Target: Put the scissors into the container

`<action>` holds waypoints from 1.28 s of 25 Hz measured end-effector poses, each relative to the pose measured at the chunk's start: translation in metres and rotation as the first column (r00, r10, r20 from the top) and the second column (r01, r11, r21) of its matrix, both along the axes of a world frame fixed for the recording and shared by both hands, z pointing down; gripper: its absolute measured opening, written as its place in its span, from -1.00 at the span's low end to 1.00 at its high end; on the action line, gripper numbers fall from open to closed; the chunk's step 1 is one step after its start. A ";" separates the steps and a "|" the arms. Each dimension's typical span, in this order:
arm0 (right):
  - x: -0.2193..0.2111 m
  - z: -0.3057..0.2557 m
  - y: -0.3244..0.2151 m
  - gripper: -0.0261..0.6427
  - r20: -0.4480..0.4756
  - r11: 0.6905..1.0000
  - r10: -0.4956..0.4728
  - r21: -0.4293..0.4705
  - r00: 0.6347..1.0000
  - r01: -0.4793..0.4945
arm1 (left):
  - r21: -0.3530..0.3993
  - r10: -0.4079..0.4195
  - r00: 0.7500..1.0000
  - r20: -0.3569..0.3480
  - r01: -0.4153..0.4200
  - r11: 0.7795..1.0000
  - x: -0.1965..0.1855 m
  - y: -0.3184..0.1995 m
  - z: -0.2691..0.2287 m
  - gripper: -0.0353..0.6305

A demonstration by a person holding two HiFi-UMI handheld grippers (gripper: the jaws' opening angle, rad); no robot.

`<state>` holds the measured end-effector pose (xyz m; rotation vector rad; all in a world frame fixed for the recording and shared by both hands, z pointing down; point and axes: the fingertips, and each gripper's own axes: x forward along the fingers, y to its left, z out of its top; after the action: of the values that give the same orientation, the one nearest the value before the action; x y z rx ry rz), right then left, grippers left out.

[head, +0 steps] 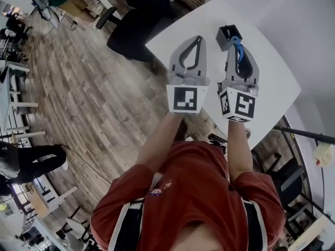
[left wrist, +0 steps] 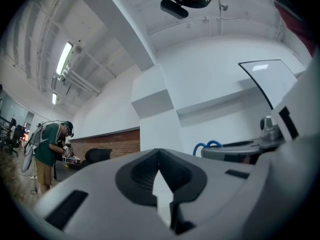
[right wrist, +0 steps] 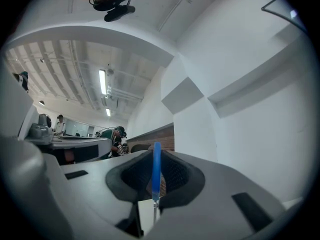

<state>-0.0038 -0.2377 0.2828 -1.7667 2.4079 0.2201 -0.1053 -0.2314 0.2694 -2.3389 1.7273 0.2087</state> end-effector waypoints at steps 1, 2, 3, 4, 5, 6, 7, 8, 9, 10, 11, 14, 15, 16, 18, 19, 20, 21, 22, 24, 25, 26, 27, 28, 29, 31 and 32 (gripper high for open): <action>-0.004 0.000 -0.008 -0.75 0.000 1.000 0.009 -0.003 1.000 -0.009 | -0.001 0.007 1.000 -0.002 -0.007 1.000 -0.004 -0.008 -0.001 -0.86; -0.008 -0.001 -0.015 -0.75 0.000 1.000 0.016 -0.006 1.000 -0.016 | -0.001 0.013 1.000 -0.002 -0.013 1.000 -0.009 -0.016 -0.002 -0.86; -0.012 -0.003 -0.023 -0.75 -0.001 1.000 0.023 -0.008 1.000 -0.023 | -0.002 0.020 1.000 0.004 -0.020 1.000 -0.014 -0.024 -0.002 -0.86; -0.016 -0.004 -0.029 -0.75 -0.003 1.000 0.030 -0.009 1.000 -0.030 | -0.004 0.028 0.999 0.014 -0.028 1.000 -0.017 -0.032 -0.003 -0.86; -0.019 -0.006 -0.034 -0.75 -0.008 0.999 0.041 -0.009 0.999 -0.041 | -0.006 0.041 0.999 0.022 -0.041 0.999 -0.019 -0.039 -0.002 -0.86; -0.021 -0.007 -0.038 -0.75 -0.012 0.998 0.054 -0.008 0.998 -0.054 | -0.008 0.056 0.998 0.021 -0.056 0.998 -0.020 -0.045 -0.002 -0.86; -0.023 -0.008 -0.043 -0.75 -0.015 0.998 0.068 -0.007 0.998 -0.068 | -0.010 0.072 0.997 0.010 -0.072 0.997 -0.022 -0.051 -0.002 -0.86; -0.027 -0.008 -0.047 -0.75 -0.015 0.997 0.080 -0.008 0.997 -0.080 | -0.013 0.086 0.996 -0.003 -0.086 0.996 -0.025 -0.057 -0.002 -0.86; -0.030 -0.007 -0.052 -0.75 -0.016 0.996 0.091 -0.009 0.996 -0.091 | -0.015 0.097 0.995 -0.015 -0.097 0.995 -0.028 -0.063 -0.002 -0.86; -0.033 -0.007 -0.058 -0.75 -0.017 0.995 0.102 -0.011 0.995 -0.103 | -0.015 0.107 0.994 -0.022 -0.107 0.994 -0.031 -0.069 -0.002 -0.86; -0.035 -0.007 -0.063 -0.75 -0.018 0.993 0.115 -0.012 0.993 -0.115 | -0.016 0.118 0.993 -0.024 -0.119 0.993 -0.033 -0.075 -0.001 -0.86; -0.033 -0.008 -0.074 -0.75 -0.022 0.986 0.164 -0.016 0.986 -0.164 | -0.031 0.160 0.987 -0.029 -0.160 0.987 -0.035 -0.093 0.003 -0.86; -0.031 -0.009 -0.077 -0.75 -0.024 0.984 0.180 -0.016 0.983 -0.180 | -0.037 0.173 0.984 -0.035 -0.174 0.984 -0.034 -0.097 0.004 -0.86; -0.029 -0.010 -0.079 -0.75 -0.024 0.981 0.195 -0.015 0.981 -0.195 | -0.041 0.184 0.982 -0.040 -0.186 0.982 -0.033 -0.102 0.004 -0.86; -0.019 -0.011 -0.080 -0.75 -0.018 0.974 0.224 -0.015 0.974 -0.224 | -0.042 0.206 0.978 -0.043 -0.208 0.977 -0.028 -0.108 0.005 -0.86; -0.013 -0.011 -0.080 -0.75 -0.016 0.971 0.239 -0.015 0.971 -0.239 | -0.042 0.217 0.975 -0.042 -0.219 0.975 -0.024 -0.110 0.006 -0.86; -0.007 -0.011 -0.079 -0.75 -0.015 0.967 0.254 -0.015 0.967 -0.255 | -0.043 0.228 0.973 -0.038 -0.230 0.972 -0.020 -0.112 0.006 -0.86; 0.000 -0.010 -0.079 -0.75 -0.014 0.963 0.270 -0.015 0.963 -0.270 | -0.043 0.239 0.970 -0.034 -0.241 0.970 -0.016 -0.114 0.007 -0.86; 0.005 -0.010 -0.080 -0.75 -0.012 0.959 0.284 -0.016 0.959 -0.284 | -0.044 0.250 0.968 -0.030 -0.251 0.967 -0.013 -0.116 0.008 -0.86; 0.015 -0.008 -0.082 -0.75 -0.001 0.953 0.302 -0.021 0.953 -0.302 | -0.043 0.267 0.963 -0.033 -0.268 0.962 -0.006 -0.119 0.009 -0.86; 0.020 -0.007 -0.083 -0.75 0.006 0.952 0.306 -0.023 0.952 -0.306 | -0.043 0.274 0.961 -0.035 -0.275 0.960 -0.002 -0.121 0.009 -0.86; 0.025 -0.006 -0.084 -0.75 0.014 0.951 0.310 -0.023 0.951 -0.309 | -0.044 0.281 0.959 -0.031 -0.282 0.958 0.004 -0.122 0.011 -0.86; 0.030 -0.004 -0.085 -0.75 0.020 0.950 0.312 -0.023 0.950 -0.312 | -0.045 0.288 0.957 -0.021 -0.289 0.956 0.011 -0.123 0.012 -0.86; 0.036 -0.003 -0.087 -0.75 0.026 0.949 0.315 -0.022 0.949 -0.315 | -0.046 0.295 0.955 -0.009 -0.295 0.954 0.017 -0.125 0.014 -0.86; 0.041 -0.001 -0.089 -0.75 0.031 0.948 0.319 -0.024 0.947 -0.318 | -0.049 0.302 0.953 -0.002 -0.301 0.952 0.023 -0.127 0.016 -0.86; 0.048 0.004 -0.094 -0.75 0.042 0.946 0.323 -0.033 0.945 -0.322 | -0.058 0.312 0.950 0.003 -0.312 0.948 0.031 -0.131 0.019 -0.86; 0.049 0.006 -0.098 -0.75 0.046 0.946 0.324 -0.039 0.945 -0.322 | -0.062 0.315 0.949 0.005 -0.314 0.947 0.033 -0.133 0.021 -0.86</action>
<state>0.0453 -0.3352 0.2888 -2.1469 2.0839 0.1704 -0.0722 -0.3647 0.2901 -2.6450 1.3610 0.1930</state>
